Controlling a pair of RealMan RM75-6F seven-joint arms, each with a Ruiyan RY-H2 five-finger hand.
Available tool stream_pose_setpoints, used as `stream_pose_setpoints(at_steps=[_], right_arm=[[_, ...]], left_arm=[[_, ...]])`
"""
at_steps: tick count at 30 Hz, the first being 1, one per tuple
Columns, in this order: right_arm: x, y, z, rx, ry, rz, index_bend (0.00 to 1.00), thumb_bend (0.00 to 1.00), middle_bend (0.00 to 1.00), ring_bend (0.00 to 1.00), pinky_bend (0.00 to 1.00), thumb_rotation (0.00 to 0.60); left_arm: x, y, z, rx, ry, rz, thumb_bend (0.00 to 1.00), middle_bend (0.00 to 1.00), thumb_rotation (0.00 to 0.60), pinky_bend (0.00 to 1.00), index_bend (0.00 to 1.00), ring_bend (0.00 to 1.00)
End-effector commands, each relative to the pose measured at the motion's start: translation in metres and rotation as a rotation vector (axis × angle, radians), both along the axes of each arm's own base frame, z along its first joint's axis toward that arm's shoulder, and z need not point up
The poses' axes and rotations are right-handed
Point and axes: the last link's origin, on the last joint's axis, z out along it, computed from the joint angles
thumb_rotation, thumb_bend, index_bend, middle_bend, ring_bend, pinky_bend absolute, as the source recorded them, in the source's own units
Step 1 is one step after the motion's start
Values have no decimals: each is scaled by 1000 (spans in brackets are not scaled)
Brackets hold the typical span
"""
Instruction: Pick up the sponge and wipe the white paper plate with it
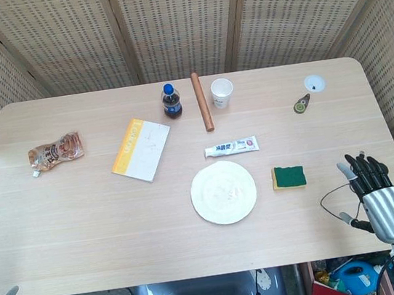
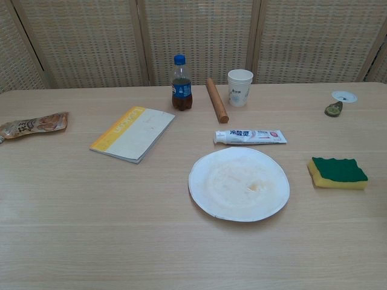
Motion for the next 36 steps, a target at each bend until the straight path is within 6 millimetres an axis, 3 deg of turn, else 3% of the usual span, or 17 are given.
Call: stream_pose_setpoints(at_steps=[1,7,11,24,31,36], right_arm=[[0,0,0,5,1,-5,31,0,0,0,0,600],[-1,0,-3,34,-1,-22,31,0,0,0,0,600],[-1,-9,-17,126,-17,-44,32,0,0,0,0,600],[-3,-116,-89,385,157,-145,31,0,0,0,2,600],[-8,-147,-114,394,230,-201,40,0,60,3,88,600],[-5,-159,-133,402,241,-213,77,8,161,84,167,600]], left_arm=[[0,-1,0,-4,-3,0,0,0,600,0,0,0],[-2,1,0,-27,-10,2,0,0,600,0,0,0],[-3,6,-2,-26,-8,-6,0,0,600,0,0,0],[-6,23,-17,-61,33,26,0,0,600,0,0,0],[-9,32,-23,-74,45,63,0,0,600,0,0,0],[-11,38,-23,-76,47,80,0,0,600,0,0,0]])
